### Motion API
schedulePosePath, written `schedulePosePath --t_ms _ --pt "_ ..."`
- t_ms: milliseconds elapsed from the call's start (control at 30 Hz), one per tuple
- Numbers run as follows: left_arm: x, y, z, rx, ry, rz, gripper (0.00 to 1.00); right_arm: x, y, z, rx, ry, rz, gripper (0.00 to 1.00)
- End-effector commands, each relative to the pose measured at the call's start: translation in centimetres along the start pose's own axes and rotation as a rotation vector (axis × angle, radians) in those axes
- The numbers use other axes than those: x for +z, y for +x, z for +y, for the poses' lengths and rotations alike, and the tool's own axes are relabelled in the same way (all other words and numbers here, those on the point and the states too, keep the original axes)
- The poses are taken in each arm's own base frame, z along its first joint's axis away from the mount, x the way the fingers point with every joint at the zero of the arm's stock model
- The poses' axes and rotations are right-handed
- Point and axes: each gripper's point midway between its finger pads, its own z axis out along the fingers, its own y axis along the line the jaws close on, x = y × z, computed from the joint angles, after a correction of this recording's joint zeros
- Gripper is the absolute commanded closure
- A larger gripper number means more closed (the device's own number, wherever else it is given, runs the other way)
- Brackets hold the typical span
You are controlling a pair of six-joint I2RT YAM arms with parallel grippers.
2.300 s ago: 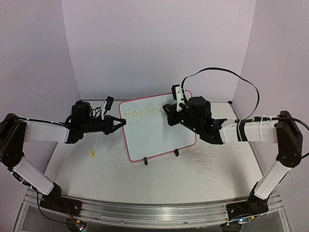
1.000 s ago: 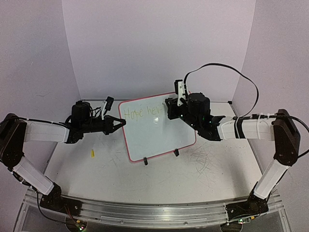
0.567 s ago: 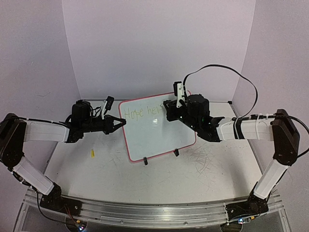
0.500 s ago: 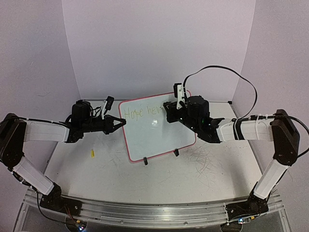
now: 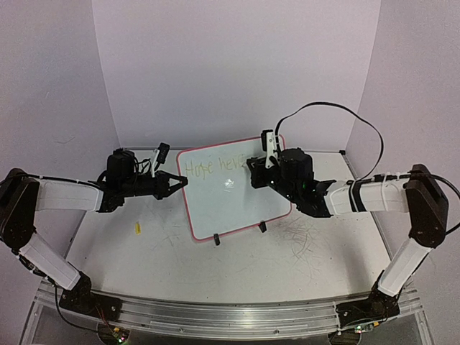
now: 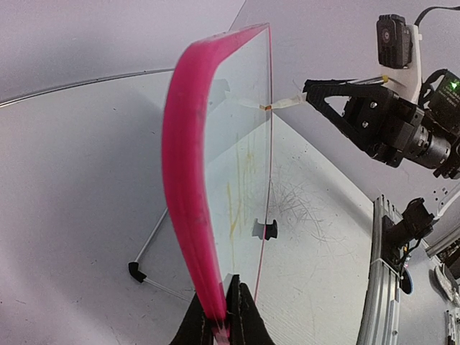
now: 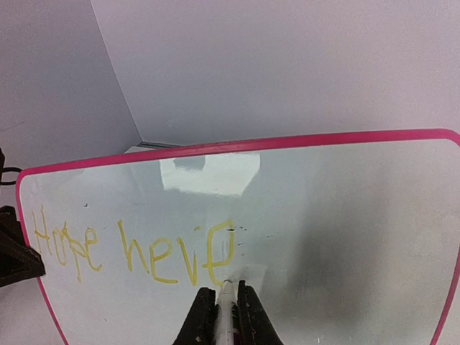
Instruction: Write a sentence on the whiteboard
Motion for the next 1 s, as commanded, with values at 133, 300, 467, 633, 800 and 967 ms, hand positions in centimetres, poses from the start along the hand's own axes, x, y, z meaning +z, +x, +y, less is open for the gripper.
schedulePosePath --t_ms 133,300,467,633,800,967 --pt "-0.3 -1.9 1.5 0.131 -0.105 -0.042 1.00 -1.8 -3.7 1.0 -0.005 -0.067 -0.089 1.00" --pt "-0.3 -1.9 1.5 0.131 -0.101 -0.041 1.00 -1.3 -3.9 0.3 -0.002 -0.037 -0.094 1.00" --pt "-0.4 -2.0 1.5 0.133 -0.106 -0.043 1.00 -0.7 -4.4 -0.2 -0.006 -0.008 -0.105 1.00" --pt "-0.4 -1.9 1.5 0.133 -0.108 -0.041 1.00 -0.5 -4.6 -0.4 -0.012 0.001 -0.111 1.00" --pt "-0.3 -1.9 1.5 0.134 -0.105 -0.039 1.00 -0.3 -4.9 -0.3 -0.019 -0.003 -0.116 1.00" --pt "-0.3 -1.8 1.6 0.135 -0.107 -0.039 1.00 0.1 -4.8 -0.3 -0.023 -0.003 -0.114 1.00"
